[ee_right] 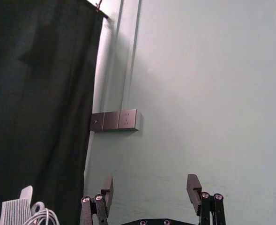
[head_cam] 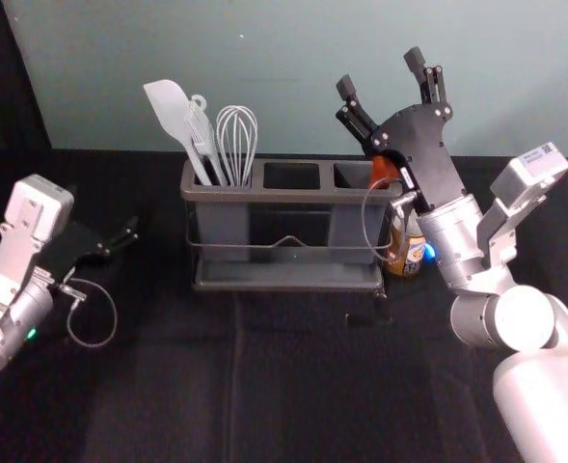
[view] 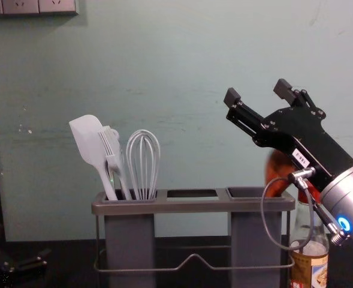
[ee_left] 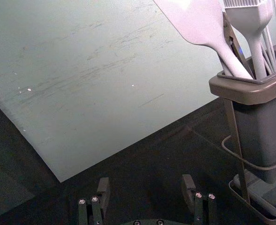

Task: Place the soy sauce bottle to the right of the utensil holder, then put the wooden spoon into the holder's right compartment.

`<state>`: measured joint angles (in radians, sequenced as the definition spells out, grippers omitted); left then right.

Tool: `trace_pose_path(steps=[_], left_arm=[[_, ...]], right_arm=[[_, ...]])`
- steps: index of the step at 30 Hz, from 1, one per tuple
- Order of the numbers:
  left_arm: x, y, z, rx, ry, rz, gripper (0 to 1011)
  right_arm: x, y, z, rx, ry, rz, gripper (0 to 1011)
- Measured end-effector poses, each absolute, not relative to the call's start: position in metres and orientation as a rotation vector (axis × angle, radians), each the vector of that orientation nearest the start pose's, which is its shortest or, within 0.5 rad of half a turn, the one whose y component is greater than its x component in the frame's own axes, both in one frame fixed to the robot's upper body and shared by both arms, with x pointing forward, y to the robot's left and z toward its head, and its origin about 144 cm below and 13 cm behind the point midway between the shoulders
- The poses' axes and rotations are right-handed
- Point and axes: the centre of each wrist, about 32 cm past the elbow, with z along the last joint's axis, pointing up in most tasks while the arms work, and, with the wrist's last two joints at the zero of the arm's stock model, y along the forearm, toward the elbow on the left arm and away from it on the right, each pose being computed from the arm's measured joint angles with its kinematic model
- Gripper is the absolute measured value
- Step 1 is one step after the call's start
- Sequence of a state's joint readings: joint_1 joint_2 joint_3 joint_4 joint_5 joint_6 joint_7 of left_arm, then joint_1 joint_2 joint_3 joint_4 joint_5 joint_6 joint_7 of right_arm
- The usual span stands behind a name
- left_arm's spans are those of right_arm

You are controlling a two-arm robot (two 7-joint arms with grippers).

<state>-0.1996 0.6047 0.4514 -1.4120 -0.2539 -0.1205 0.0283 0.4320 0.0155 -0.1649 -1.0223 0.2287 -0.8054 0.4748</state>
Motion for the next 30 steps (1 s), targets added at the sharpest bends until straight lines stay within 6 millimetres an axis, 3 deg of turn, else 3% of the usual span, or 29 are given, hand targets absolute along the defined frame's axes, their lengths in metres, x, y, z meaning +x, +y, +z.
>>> trace_pose_path(steps=[15,21,30], left_arm=[[0.489,0.31,1.14,0.304,-0.285,1.248,1005],[0.489,0.31,1.14,0.304,-0.285,1.248,1005],[0.489,0.31,1.14,0.304,-0.285,1.248,1005]], right_arm=[[0.57,-0.196,1.158,0.556,-0.55,-0.976,1002],[0.558,-0.215,1.175,0.546,-0.614,-1.005,1002],[0.54,-0.245,1.183,0.511,-0.71,-1.103,1002]])
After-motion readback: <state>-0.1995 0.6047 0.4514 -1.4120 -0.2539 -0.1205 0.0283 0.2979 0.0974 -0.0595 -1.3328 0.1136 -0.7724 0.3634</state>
